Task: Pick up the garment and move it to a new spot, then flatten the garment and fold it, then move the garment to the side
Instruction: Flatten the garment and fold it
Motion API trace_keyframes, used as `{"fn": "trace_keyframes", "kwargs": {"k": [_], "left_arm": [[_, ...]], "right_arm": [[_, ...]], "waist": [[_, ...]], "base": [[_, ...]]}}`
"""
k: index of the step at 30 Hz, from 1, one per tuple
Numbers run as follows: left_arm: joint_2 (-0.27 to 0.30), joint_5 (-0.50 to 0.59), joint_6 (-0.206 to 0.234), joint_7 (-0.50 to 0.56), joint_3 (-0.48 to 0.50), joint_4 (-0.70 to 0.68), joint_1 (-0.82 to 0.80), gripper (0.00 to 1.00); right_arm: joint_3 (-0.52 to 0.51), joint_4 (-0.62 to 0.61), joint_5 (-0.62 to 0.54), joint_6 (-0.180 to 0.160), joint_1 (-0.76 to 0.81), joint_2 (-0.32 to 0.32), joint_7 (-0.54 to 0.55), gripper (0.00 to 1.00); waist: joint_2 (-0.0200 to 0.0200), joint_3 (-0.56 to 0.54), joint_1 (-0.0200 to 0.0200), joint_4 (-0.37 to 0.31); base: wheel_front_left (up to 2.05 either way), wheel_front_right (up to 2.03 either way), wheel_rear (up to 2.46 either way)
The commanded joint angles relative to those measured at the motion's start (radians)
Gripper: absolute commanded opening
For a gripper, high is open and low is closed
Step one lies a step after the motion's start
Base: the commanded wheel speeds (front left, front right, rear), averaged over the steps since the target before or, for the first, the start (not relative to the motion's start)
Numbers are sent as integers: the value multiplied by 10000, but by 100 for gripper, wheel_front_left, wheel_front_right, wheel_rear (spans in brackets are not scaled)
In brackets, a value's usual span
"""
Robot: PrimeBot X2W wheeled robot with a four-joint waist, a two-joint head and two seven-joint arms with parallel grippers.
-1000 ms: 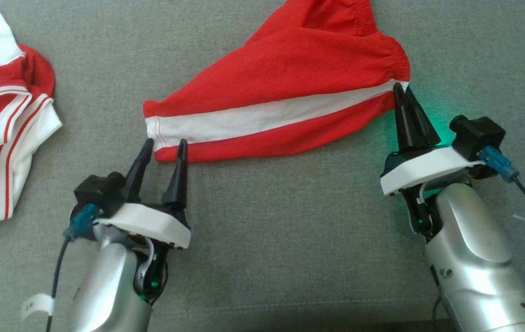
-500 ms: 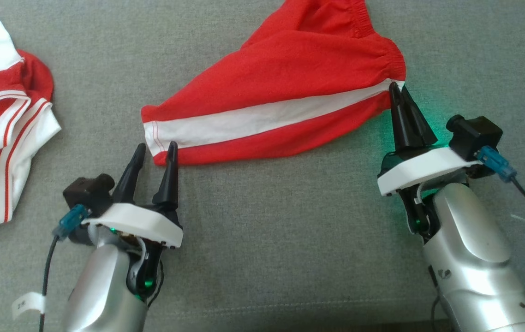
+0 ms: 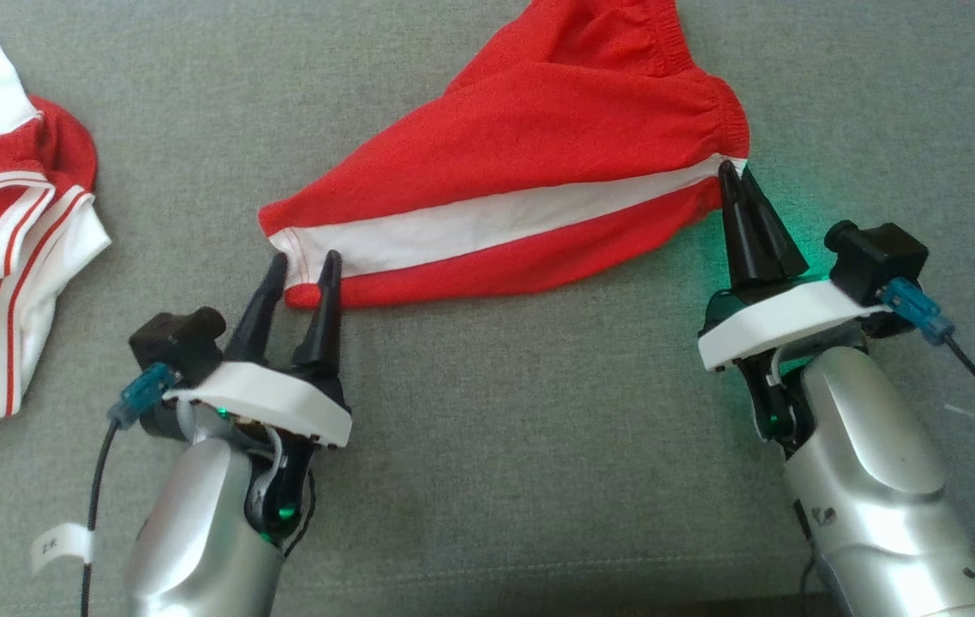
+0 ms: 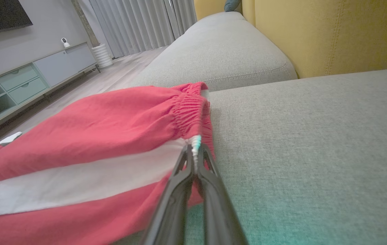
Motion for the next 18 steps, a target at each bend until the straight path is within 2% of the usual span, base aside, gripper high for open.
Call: {"fn": "trace_keyframes", "kwargs": {"k": [1,2,3,4,5,18], "left_arm": [[85,-42,-59,-61,247,-242,-257,73],[85,-52,-60,-61,247,-246,-270,58],[85,-56,-60,-61,242,-245,-279,27],[85,-61,-60,-61,239,-242,-284,8],[85,-53,-60,-61,240,-236,-288,0],[85,318,-61,-61,526,-431,-240,0]], "right_arm": [[225,-322,32,65,-26,20,-55,0],[220,-327,27,65,-35,20,-55,0],[215,-330,22,65,-43,20,-55,0],[206,-332,16,65,-52,20,-55,0],[195,-333,8,65,-61,20,-55,0],[96,-357,-10,65,-84,20,-55,0]], "waist": [[0,12,0,-1],[0,19,0,-2],[0,23,0,-3],[0,28,0,-4],[0,31,0,-5],[0,-38,0,71]], "base": [[0,0,0],[0,0,0],[0,0,0],[0,0,0],[0,0,0],[0,0,0]]}}
